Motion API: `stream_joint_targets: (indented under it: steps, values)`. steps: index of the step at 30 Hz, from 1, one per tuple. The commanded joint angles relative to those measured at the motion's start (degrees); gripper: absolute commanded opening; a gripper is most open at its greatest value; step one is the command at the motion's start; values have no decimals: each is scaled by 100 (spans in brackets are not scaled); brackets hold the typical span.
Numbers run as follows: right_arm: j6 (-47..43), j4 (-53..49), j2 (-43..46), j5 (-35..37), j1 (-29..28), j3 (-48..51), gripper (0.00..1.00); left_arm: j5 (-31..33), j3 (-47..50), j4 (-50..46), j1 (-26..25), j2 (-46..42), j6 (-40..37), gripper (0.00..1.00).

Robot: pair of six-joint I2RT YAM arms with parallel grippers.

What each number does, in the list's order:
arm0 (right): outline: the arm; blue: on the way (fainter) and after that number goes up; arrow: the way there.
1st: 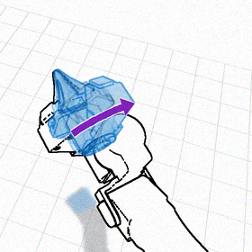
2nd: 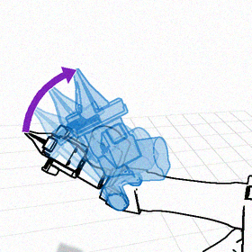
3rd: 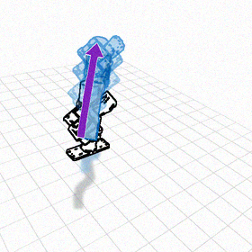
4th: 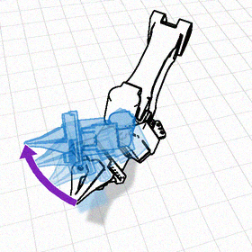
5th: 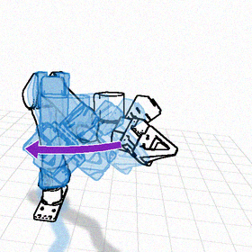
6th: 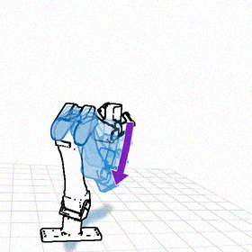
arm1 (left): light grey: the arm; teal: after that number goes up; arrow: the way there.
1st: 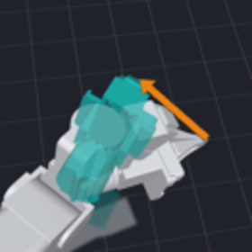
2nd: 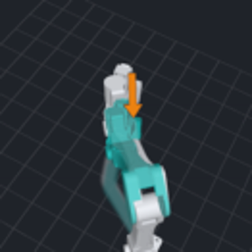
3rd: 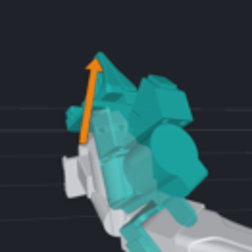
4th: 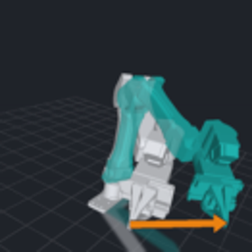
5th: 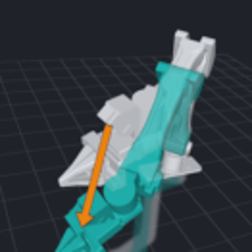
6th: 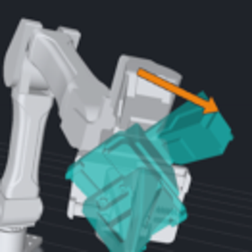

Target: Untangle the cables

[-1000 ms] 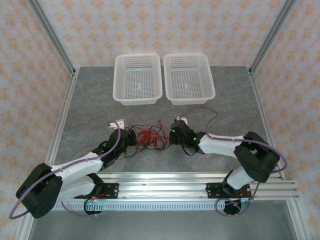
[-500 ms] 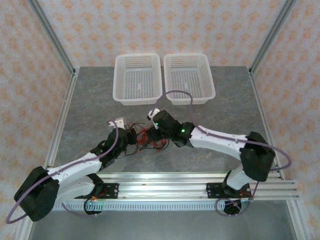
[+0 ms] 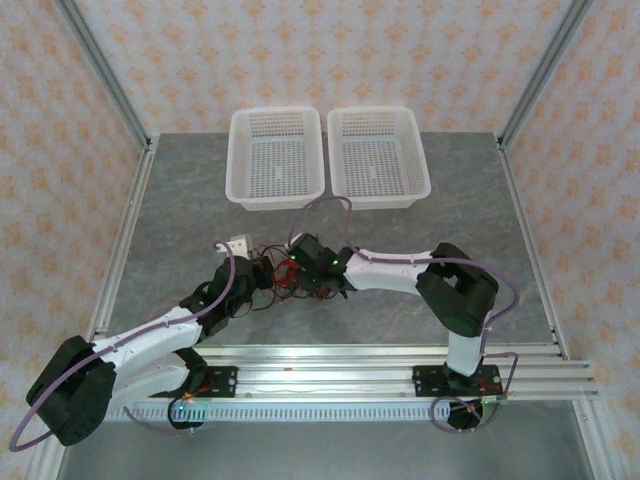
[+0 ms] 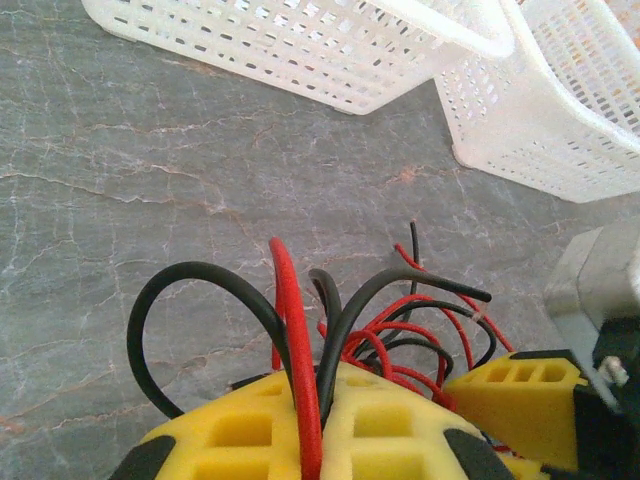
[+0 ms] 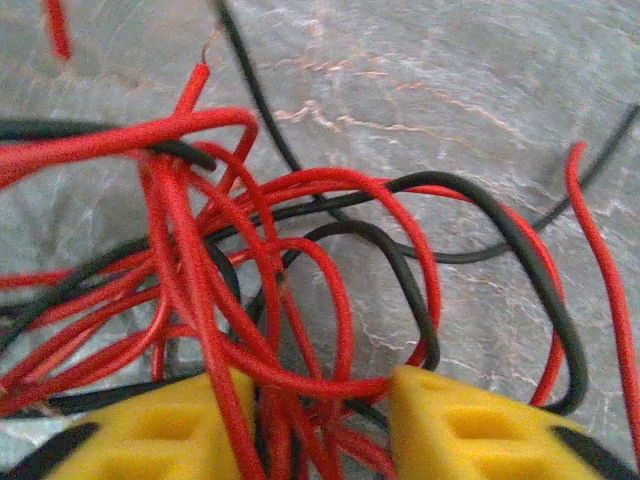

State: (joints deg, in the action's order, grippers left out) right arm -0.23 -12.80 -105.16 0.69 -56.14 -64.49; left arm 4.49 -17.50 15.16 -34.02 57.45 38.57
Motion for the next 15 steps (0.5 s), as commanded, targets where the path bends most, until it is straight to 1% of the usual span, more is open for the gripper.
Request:
stream_joint_targets:
  steps: [1,4,6,11,15]
  values:
    - [498,116,66,484,175,189,24,16,71,95,9,-127,7,7]
    - [951,409,337,315,443,512,11,152,106,-10,5,-163,71,7]
    - [1288,662,565,50,643,786,1,251,124,-75,7,-173,103,7]
    - [2064,1394,1104,-763,980,1445,0,690,132,-334,5,-164,271,7]
    - [2717,2273,1530,-1551,1173,2057,0,985,159,-499,18,-130,460,10]
